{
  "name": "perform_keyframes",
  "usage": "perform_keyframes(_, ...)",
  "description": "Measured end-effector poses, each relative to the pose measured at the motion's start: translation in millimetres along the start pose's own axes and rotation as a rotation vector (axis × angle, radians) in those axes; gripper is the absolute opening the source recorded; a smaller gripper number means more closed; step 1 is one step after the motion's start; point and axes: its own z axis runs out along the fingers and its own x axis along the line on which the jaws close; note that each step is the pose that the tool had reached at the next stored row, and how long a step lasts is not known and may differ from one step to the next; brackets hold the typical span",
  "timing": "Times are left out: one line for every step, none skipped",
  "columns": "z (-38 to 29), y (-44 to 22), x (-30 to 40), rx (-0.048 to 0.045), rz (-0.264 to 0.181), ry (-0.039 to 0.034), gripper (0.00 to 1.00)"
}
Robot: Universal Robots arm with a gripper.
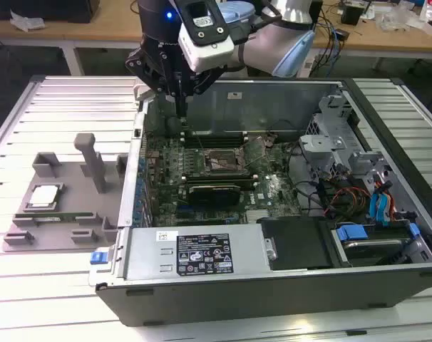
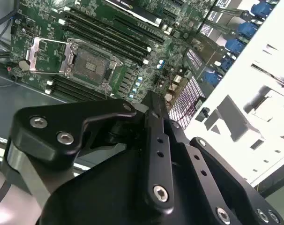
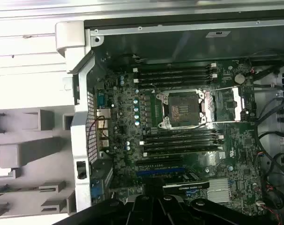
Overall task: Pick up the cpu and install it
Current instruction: 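Reach for the cpu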
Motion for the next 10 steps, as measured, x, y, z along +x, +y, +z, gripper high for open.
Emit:
perform_keyframes(-0.1,-0.4,4.8,0.0,0.0,-0.0001,0.11)
perform_keyframes(-0.3,-1.0,13.0,0.0,0.0,0.0,0.11)
perform_keyframes(-0.3,-1.2,15.7,-0.0001,0.0,0.0,0.11)
perform_keyframes(-0.3,-1.3,17.8,-0.0001,0.0,0.0001,0.11)
perform_keyframes(-0.4,-1.5,20.0,0.0,0.0,0.0001,0.11)
perform_keyframes(-0.4,-1.7,22.2,-0.0001,0.0,0.0,0.11)
perform_keyframes(-0.4,-1.8,23.3,-0.0001,0.0,0.0,0.11)
perform_keyframes(-0.4,-1.8,24.5,-0.0001,0.0,0.0,0.11)
perform_keyframes(-0.4,-2.0,25.9,0.0,0.0,0.0,0.11)
perform_keyframes(-0.4,-2.1,27.2,0.0,0.0,0.0,0.11)
